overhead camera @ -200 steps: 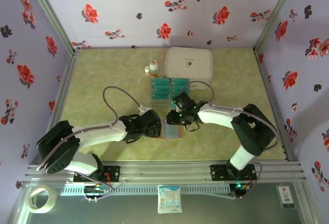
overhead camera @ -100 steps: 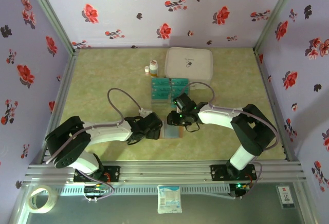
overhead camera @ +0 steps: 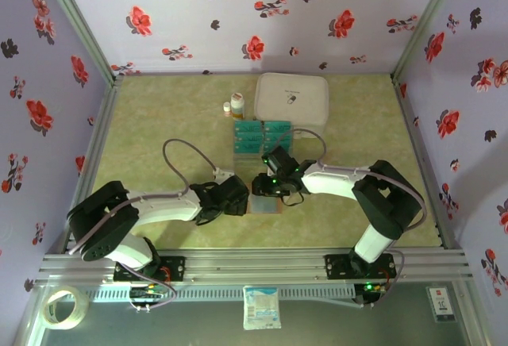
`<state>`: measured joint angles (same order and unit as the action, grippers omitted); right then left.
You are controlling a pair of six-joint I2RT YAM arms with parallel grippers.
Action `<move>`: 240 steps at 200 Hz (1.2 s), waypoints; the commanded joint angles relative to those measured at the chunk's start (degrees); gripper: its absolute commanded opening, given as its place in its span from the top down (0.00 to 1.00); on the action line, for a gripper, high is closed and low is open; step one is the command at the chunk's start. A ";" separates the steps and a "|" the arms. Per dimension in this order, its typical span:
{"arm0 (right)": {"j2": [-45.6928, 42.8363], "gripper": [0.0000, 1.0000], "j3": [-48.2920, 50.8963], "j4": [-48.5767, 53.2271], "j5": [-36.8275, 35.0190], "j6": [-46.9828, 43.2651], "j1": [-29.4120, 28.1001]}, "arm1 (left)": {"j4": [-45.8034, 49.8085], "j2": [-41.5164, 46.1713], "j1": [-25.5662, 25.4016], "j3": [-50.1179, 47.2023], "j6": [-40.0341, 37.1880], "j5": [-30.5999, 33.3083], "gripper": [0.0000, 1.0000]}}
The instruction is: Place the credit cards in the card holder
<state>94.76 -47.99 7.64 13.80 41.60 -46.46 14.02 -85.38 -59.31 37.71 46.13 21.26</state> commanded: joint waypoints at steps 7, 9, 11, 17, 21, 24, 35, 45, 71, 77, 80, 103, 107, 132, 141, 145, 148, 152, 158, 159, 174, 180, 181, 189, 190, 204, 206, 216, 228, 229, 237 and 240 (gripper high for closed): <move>0.73 0.62 -1.67 0.04 0.77 1.37 -0.60 | -0.78 1.77 -0.41 -1.42 -1.18 1.82 0.00; 0.76 0.62 -1.72 0.02 0.78 1.37 -0.60 | -0.82 1.84 -0.45 -1.50 -1.16 1.78 0.00; 0.66 0.62 -1.73 0.03 0.74 1.40 -0.64 | -0.92 1.92 -0.45 -1.61 -1.18 1.82 0.00; 0.53 0.62 -1.69 0.09 0.63 1.38 -0.69 | -1.08 2.19 -0.41 -1.72 -1.15 1.79 0.00; 0.49 0.62 -1.67 0.16 0.56 1.47 -0.74 | -1.25 2.31 -0.38 -1.87 -1.00 1.83 0.00; 0.50 0.62 -1.67 0.18 0.46 1.51 -0.70 | -1.39 2.45 -0.45 -1.93 -0.96 1.81 0.00; 0.38 0.62 -1.28 0.11 0.34 1.55 -0.66 | -2.00 2.92 -0.43 -2.44 -0.82 1.80 0.00; 0.40 0.62 -0.94 0.02 0.23 1.74 -0.69 | -2.69 3.44 -0.41 -2.89 -0.76 1.84 0.00; 0.62 0.62 -0.23 -0.50 0.36 2.15 -0.70 | -4.36 4.69 -0.45 -4.03 -0.86 1.78 0.00; 0.58 0.62 -0.04 -0.60 0.41 2.24 -0.67 | -4.80 5.24 -0.43 -4.27 -1.02 1.77 0.00; 0.61 0.62 0.04 -0.64 0.41 2.32 -0.71 | -4.99 5.43 -0.44 -4.35 -1.00 1.77 0.00; 0.49 0.62 0.35 -0.78 0.38 2.54 -0.73 | -5.75 7.02 -0.38 -4.60 -1.72 2.04 0.00; 0.43 0.62 0.35 -0.71 0.36 2.56 -0.67 | -5.84 7.26 -0.45 -4.66 -1.91 2.06 0.00; 0.38 0.62 0.43 -0.42 0.35 2.60 -0.66 | -6.10 8.36 -0.46 -4.05 -3.31 1.80 0.00; 0.27 0.62 0.44 -0.37 0.27 2.60 -0.70 | -6.43 8.65 -0.46 -3.91 -3.92 1.52 0.00; 0.27 0.62 0.44 -0.33 0.30 2.60 -0.72 | -6.73 8.78 -0.46 -3.90 -4.10 1.28 0.00; 0.23 0.62 0.44 -0.30 0.32 2.60 -0.74 | -6.92 8.87 -0.46 -3.95 -4.27 1.14 0.00; 0.17 0.62 0.44 -0.32 0.29 2.60 -0.81 | -7.19 8.92 -0.46 -3.96 -4.42 0.95 0.00; 0.16 0.62 0.50 -0.35 0.21 2.60 -0.74 | -7.82 8.99 -0.54 -4.05 -4.71 0.56 0.00; 0.16 0.62 0.51 -0.34 0.23 2.60 -0.79 | -7.93 9.00 -0.54 -4.05 -4.81 0.51 0.00; 0.16 0.62 0.44 -0.32 0.25 2.60 -0.74 | -9.47 8.76 -0.67 -4.16 -5.84 -0.86 0.00; 0.29 0.62 0.44 -0.34 0.31 2.63 -0.74 | -9.91 8.61 -0.83 -4.07 -6.12 -1.27 0.00; 0.27 0.62 0.44 -0.30 0.28 2.62 -0.74 | -10.03 8.59 -0.86 -4.06 -6.17 -1.33 0.00; 0.32 0.62 0.44 -0.43 0.27 2.60 -0.78 | -10.82 8.46 -1.34 -4.16 -6.75 -1.52 0.00; 0.28 0.62 0.44 -0.43 0.31 2.60 -0.81 | -10.88 8.34 -1.38 -4.15 -6.84 -1.59 0.00; 0.25 0.62 0.35 -0.47 0.33 2.62 -0.78 | -11.79 7.88 -2.24 -4.01 -7.59 -1.65 0.00; 0.25 0.62 0.35 -0.51 0.30 2.65 -0.75 | -11.95 7.80 -2.40 -4.04 -7.73 -1.61 0.00; 0.34 0.62 0.35 -0.52 0.40 2.63 -0.80 | -12.66 7.52 -3.18 -4.05 -8.41 -1.66 0.00; 0.38 0.62 0.39 -0.52 0.40 2.60 -0.82 | -13.43 7.12 -3.93 -4.05 -8.92 -1.66 0.00; 0.36 0.62 0.42 -0.52 0.42 2.60 -0.82 | -13.46 7.10 -3.95 -4.05 -8.89 -1.66 0.00; 0.39 0.62 0.35 -0.52 0.40 2.64 -0.76 | -13.58 6.67 -4.18 -3.92 -8.92 -1.65 0.00; 0.37 0.62 0.35 -0.54 0.40 2.53 -0.78 | -13.58 6.50 -4.23 -3.82 -8.93 -1.65 0.00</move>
<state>94.80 -47.92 7.35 13.85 43.59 -46.78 3.18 -77.73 -62.13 33.63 39.59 19.86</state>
